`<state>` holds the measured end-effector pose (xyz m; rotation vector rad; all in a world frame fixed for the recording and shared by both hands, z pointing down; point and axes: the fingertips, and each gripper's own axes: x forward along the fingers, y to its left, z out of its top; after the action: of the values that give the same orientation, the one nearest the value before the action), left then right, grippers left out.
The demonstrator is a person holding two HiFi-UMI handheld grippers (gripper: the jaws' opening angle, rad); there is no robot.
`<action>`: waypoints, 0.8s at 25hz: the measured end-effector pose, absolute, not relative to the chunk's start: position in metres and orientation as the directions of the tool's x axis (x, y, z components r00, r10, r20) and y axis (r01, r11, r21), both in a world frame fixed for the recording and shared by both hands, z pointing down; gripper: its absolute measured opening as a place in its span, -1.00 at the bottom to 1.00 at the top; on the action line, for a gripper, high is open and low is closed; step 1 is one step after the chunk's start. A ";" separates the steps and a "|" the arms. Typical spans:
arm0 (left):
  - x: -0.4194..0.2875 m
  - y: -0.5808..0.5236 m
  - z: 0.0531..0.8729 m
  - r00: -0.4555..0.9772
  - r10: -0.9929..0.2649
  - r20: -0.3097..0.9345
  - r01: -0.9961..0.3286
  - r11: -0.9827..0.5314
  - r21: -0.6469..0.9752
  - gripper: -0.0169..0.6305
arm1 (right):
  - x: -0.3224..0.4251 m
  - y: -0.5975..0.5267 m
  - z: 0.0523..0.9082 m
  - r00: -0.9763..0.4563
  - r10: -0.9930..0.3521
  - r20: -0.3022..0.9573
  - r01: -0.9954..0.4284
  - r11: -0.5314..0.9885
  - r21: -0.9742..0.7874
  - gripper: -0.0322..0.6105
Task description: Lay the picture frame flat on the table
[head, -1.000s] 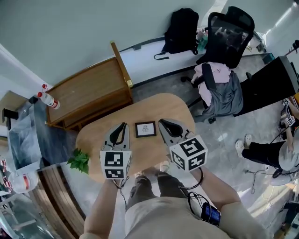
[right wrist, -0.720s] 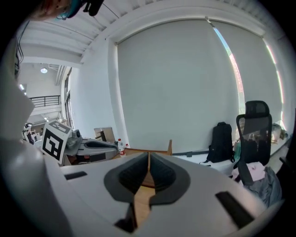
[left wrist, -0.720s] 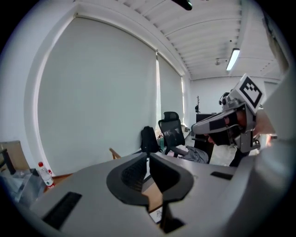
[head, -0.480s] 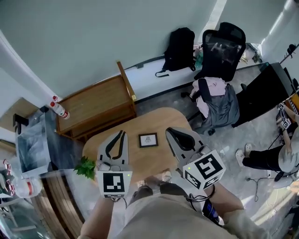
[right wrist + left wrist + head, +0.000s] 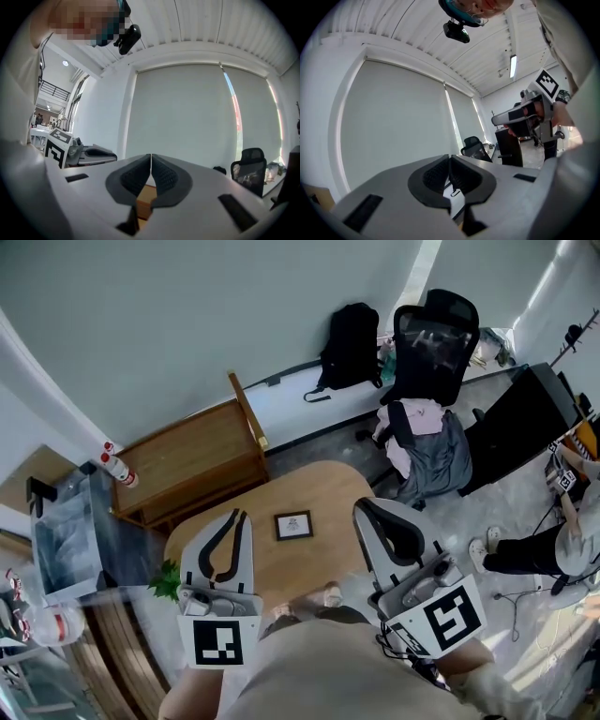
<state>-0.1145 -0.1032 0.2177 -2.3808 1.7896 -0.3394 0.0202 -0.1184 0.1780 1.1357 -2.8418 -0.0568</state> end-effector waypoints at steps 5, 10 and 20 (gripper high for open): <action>-0.104 -0.091 0.212 0.296 -0.951 0.089 -0.916 -0.309 -0.256 -0.89 | 0.030 -0.108 0.168 -0.706 -0.708 0.013 -0.707 0.705 0.058 -0.91; -0.099 -0.086 0.210 0.318 -0.945 0.073 -0.921 -0.327 -0.214 -0.89 | 0.027 -0.104 0.182 -0.712 -0.700 0.042 -0.698 0.714 0.061 -0.91; -0.101 -0.084 0.212 0.310 -0.947 0.088 -0.926 -0.321 -0.198 -0.89 | 0.028 -0.103 0.189 -0.713 -0.699 0.056 -0.696 0.715 0.071 -0.91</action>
<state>-0.1009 -0.0840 0.2122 -2.4511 1.7606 -0.2851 0.0277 -0.1029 0.1893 1.1551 -2.8357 -0.0675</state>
